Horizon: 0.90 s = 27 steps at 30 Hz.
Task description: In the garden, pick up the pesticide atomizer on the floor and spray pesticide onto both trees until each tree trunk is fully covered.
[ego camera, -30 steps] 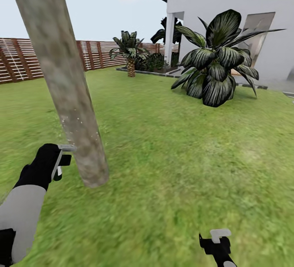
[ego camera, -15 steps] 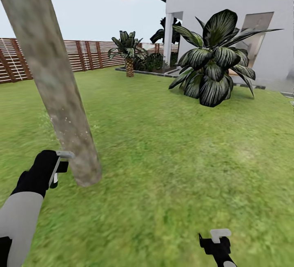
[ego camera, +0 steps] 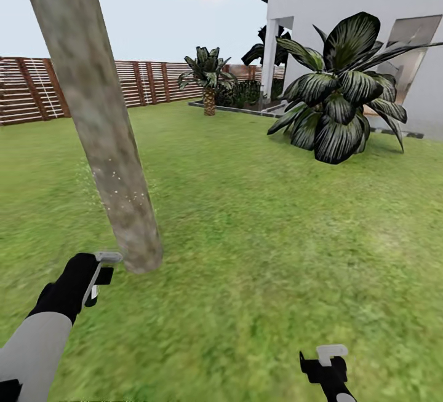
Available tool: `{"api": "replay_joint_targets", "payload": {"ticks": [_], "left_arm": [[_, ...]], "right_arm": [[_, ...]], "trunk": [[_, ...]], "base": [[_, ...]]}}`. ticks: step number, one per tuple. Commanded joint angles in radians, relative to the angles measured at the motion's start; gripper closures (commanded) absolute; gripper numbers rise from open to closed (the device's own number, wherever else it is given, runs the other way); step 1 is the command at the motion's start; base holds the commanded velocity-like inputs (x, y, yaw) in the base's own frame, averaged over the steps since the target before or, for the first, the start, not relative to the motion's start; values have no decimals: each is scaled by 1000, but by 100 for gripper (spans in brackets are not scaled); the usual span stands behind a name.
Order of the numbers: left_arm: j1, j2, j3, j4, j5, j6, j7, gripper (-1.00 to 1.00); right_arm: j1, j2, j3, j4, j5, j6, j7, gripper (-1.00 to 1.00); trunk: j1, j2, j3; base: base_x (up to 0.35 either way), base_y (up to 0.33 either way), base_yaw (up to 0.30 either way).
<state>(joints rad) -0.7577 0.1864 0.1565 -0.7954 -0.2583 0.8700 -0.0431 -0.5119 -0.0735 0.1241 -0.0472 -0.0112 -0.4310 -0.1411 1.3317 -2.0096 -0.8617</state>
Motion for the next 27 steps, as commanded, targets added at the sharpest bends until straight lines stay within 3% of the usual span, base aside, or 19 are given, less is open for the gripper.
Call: {"api": "replay_joint_targets", "payload": {"ticks": [1,4,13,21,27], "left_arm": [[5,3,7,22,-8,-8,-4,100],[14,5,46,43,-10,-22,-4,100],[17,5,60,47,-11,-28,27,100],[20,9,82,52,-8,-81,32,100],[20,3,83,43,-4,-83,32,100]], "right_arm": [[0,0,8,0,-1,-2,-6,-100],[0,0,9,1,0,-2,-6,-100],[0,-2,8,1,-1,-2,-8,-100],[0,0,9,1,-1,-2,-8,-100],[0,1,9,1,-1,-2,-8,-100]], "trunk": [[0,0,-1],[0,0,-1],[0,0,-1],[0,0,-1],[0,0,-1]], "base": [[161,-119,175],[214,-172,53],[238,-190,4],[141,-223,8],[137,-230,215]]}}
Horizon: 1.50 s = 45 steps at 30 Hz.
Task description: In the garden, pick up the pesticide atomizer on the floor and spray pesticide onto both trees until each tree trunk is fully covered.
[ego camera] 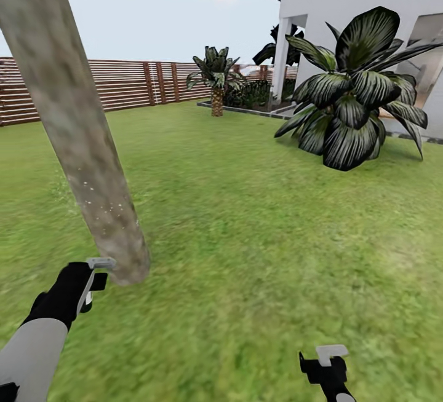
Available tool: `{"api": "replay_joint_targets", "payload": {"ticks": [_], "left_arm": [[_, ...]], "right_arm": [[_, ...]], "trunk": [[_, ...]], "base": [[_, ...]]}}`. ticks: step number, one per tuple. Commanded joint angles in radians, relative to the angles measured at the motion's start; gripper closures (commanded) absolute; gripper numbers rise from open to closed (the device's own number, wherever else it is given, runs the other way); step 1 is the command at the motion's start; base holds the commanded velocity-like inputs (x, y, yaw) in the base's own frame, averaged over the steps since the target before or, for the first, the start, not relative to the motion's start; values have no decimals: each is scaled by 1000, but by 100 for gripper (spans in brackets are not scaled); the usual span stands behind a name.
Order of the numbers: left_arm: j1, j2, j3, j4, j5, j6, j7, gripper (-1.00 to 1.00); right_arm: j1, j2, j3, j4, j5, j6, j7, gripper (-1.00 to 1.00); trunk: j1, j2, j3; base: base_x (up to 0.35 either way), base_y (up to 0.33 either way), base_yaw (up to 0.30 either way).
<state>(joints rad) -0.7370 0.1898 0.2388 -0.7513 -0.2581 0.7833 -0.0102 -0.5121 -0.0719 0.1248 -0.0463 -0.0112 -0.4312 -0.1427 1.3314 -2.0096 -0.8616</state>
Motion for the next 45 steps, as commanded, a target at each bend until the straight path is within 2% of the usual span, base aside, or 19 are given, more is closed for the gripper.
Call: {"api": "replay_joint_targets", "payload": {"ticks": [1,9,19,21,22,26,38,42,45], "left_arm": [[-1,-2,1,-1,-4,4,-1,100],[-1,-5,2,-2,-3,4,-2,100],[-1,-4,2,-3,-4,2,-2,100],[-1,-2,21,-3,-4,1,-2,100],[-1,-1,46,-3,-4,0,-2,100],[-1,-1,61,-3,-4,-1,-2,100],[-1,-3,60,-3,-6,-10,-2,100],[1,-7,62,-2,-6,-52,-2,100],[-8,1,55,-3,-7,-56,-11,100]], "right_arm": [[0,0,8,0,-1,-1,-6,-100],[0,-1,8,0,-1,-1,-6,-100],[0,0,8,0,-1,-1,-6,-100],[0,0,9,0,-1,-1,-6,-100],[0,0,9,0,-1,-1,-6,-100],[0,0,9,0,-1,-1,-6,-100],[0,0,8,0,-1,-1,-6,-100],[0,-2,7,-1,-1,-1,-6,-100],[0,-2,7,0,-1,-1,-6,-100]], "trunk": [[0,0,-1],[0,0,-1],[0,0,-1],[0,0,-1],[0,0,-1],[0,0,-1],[0,0,-1],[0,0,-1],[0,0,-1]], "base": [[242,-177,273],[252,-171,267],[57,-254,28],[0,-274,130],[0,-273,242],[41,-274,267],[240,-171,214],[-89,-215,6],[-92,-50,130]]}}
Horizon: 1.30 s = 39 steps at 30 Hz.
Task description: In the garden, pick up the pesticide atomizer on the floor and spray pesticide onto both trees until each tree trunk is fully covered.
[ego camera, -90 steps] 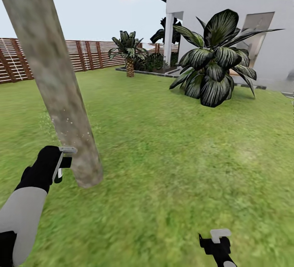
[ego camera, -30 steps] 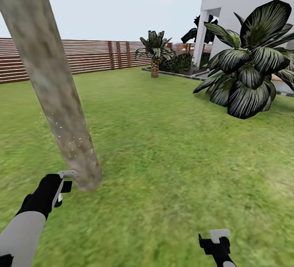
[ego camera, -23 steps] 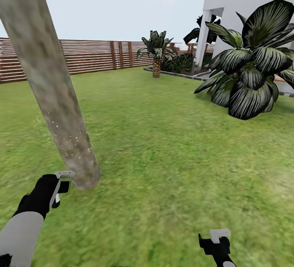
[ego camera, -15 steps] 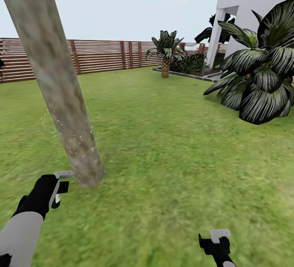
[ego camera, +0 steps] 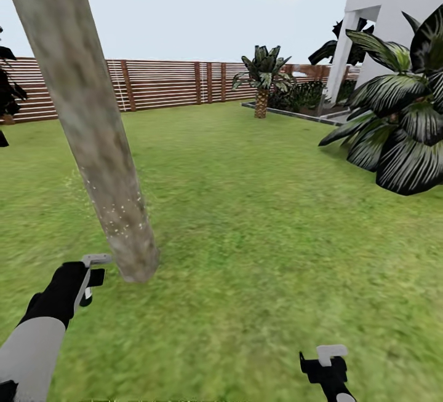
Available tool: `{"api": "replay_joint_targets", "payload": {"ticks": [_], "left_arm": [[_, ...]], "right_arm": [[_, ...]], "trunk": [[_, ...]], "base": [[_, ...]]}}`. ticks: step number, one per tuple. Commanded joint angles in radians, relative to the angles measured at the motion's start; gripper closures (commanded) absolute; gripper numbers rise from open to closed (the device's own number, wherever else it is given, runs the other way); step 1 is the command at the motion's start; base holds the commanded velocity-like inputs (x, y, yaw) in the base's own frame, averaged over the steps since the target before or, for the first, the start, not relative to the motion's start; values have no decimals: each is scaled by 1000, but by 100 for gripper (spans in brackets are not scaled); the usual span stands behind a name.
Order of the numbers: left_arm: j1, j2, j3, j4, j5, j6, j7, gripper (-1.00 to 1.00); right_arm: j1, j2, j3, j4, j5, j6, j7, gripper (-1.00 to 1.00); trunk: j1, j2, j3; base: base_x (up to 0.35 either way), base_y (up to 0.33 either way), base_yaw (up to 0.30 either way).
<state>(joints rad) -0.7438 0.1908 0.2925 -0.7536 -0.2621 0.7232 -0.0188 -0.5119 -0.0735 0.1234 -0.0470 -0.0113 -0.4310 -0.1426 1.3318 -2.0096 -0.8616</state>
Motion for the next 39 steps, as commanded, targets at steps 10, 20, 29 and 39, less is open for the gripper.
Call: {"api": "replay_joint_targets", "payload": {"ticks": [10,20,29,39], "left_arm": [[-107,-1,-2,4,-9,42,-5,100],[-99,11,-4,3,-10,42,-7,100],[-96,7,-6,13,-7,41,-9,100],[-79,-9,0,17,-1,33,-12,100]], "right_arm": [[0,-2,8,1,-1,-2,-6,-100],[0,-2,8,1,-1,-2,-6,-100],[0,-2,8,-1,-1,-2,-5,-100],[0,-2,8,-1,-1,-2,-5,-100]], "trunk": [[0,0,-1],[0,0,-1],[0,0,-1],[0,0,6]], "base": [[10,6,95],[259,222,0],[260,246,0],[-91,91,-177]]}}
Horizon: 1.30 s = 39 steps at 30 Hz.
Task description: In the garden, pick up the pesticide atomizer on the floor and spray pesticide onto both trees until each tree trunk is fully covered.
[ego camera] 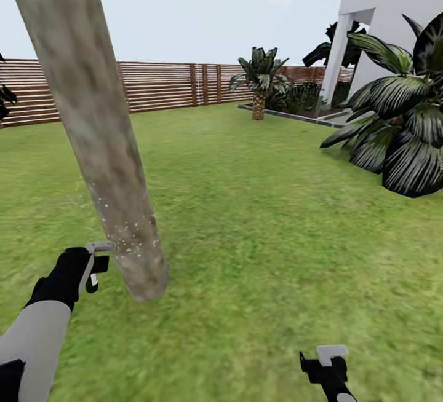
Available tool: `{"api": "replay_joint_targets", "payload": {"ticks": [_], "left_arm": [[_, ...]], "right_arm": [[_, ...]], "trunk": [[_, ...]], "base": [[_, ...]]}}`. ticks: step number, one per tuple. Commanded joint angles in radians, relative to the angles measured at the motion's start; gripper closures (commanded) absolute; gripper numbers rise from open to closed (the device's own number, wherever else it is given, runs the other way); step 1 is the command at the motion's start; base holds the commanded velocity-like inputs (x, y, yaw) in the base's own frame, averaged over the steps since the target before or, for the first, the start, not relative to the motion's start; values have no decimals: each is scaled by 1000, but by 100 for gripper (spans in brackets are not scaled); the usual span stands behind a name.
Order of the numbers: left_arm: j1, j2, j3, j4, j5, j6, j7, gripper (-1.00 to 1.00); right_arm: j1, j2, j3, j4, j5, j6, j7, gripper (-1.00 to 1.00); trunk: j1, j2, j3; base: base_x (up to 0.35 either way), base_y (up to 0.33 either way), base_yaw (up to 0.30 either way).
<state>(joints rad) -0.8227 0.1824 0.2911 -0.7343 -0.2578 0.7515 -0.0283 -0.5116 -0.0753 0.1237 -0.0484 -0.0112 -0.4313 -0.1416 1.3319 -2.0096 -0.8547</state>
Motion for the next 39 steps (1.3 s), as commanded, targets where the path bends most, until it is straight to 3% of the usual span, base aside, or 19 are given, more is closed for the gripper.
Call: {"api": "replay_joint_targets", "payload": {"ticks": [1,10,19,21,22,23,25,27,29,30,32,34,36,39], "left_arm": [[1,-1,2,-2,-5,4,-3,100],[48,12,9,-11,-4,0,-7,100],[57,13,8,-9,-5,-1,-6,100],[93,12,4,-5,-5,-12,-7,100],[129,10,1,-3,-5,-47,-10,100],[190,10,-4,-2,-8,-133,-45,100],[278,14,-29,-1,-17,-254,-158,100],[347,23,-80,10,-68,-365,-255,100],[373,29,-155,74,-191,-497,-365,100],[376,30,-166,93,-223,-530,-399,100],[375,35,-183,121,-269,-582,-484,100],[371,45,-189,129,-315,-626,-645,100],[369,41,-190,128,-365,-650,-742,100],[372,25,-189,127,-452,-660,-796,100]], "right_arm": [[-1,0,8,1,-1,-1,-6,-100],[-1,0,8,1,-1,-1,-5,-100],[-1,1,8,1,-1,-1,-4,-100],[-1,2,9,1,-1,-1,-4,-100],[-1,3,9,1,-1,-1,-3,-100],[-1,4,10,-1,0,-1,-1,-100],[-1,6,24,-8,11,0,1,-100],[-1,8,77,-33,61,3,2,-100],[-1,9,132,-139,143,22,54,-100],[-1,9,142,-172,173,45,102,-100],[-1,6,155,-242,233,138,242,-100],[-5,-1,159,-283,266,209,436,-100],[-7,-2,160,-319,312,218,537,-100],[-8,1,159,-354,390,221,635,-100]], "trunk": [[0,0,0],[0,0,9],[0,0,18],[0,0,19],[0,0,19],[0,0,19],[0,0,19],[0,0,19],[0,0,19],[0,0,19],[0,0,19],[0,0,19],[0,0,19],[0,0,19]], "base": [[-36,-251,-242],[-245,-166,-230],[-332,-75,-222],[-333,-73,-103],[-332,-48,-29],[-237,-16,-9],[-76,-5,-3],[-17,-1,-1],[-5,0,0],[-2,0,0],[-1,0,0],[0,0,0],[0,0,0],[0,0,0]]}}
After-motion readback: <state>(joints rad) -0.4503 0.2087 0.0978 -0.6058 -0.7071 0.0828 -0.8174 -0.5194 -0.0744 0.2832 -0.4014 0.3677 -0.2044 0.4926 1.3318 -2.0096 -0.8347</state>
